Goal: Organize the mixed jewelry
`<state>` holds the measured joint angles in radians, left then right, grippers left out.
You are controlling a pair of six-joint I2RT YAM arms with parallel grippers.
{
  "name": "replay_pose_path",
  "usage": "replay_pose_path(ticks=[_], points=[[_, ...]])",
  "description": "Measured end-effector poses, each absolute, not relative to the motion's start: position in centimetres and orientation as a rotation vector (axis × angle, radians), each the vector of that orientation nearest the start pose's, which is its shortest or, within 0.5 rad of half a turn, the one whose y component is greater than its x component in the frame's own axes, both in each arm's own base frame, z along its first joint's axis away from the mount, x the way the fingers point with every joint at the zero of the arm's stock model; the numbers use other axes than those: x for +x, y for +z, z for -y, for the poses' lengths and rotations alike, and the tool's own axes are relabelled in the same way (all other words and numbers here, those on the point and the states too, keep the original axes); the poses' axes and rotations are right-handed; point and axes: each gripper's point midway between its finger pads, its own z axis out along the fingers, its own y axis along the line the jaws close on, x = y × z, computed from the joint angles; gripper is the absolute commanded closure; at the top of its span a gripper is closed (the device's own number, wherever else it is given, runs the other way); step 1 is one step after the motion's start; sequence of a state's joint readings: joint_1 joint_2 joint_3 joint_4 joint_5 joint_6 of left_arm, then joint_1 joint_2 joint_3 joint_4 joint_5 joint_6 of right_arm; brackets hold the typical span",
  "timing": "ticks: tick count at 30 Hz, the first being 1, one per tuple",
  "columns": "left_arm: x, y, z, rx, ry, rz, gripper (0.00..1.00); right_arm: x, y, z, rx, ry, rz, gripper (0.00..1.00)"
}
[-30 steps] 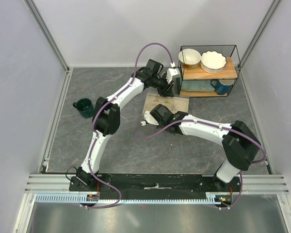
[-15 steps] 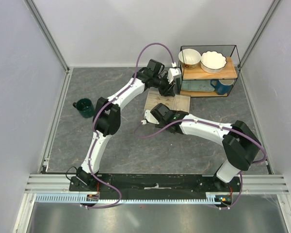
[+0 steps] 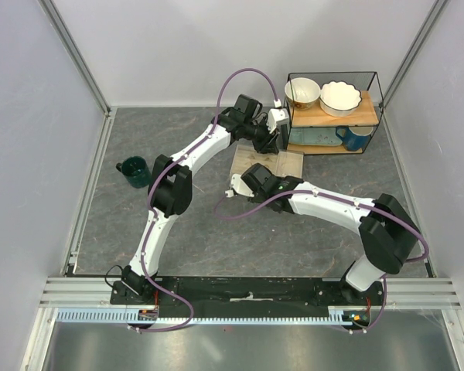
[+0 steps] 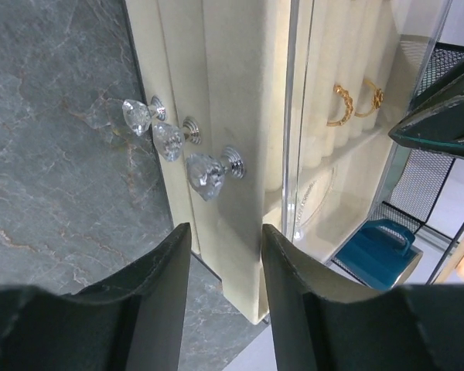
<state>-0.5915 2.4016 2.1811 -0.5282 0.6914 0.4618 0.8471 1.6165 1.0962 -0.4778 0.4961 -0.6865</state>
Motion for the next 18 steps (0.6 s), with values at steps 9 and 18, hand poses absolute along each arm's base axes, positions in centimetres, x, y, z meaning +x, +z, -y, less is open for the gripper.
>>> replay_pose_path(ticks=[9,18], points=[[44.1,11.8,41.7,1.430,-0.874,-1.768,0.65,30.9,10.5,-20.5,-1.619,-0.480,-1.941,0.49],[43.8,11.8,41.7,1.439,-0.877,-1.777,0.65,30.7,12.3,-20.2,-1.565,-0.448,-1.932,0.48]])
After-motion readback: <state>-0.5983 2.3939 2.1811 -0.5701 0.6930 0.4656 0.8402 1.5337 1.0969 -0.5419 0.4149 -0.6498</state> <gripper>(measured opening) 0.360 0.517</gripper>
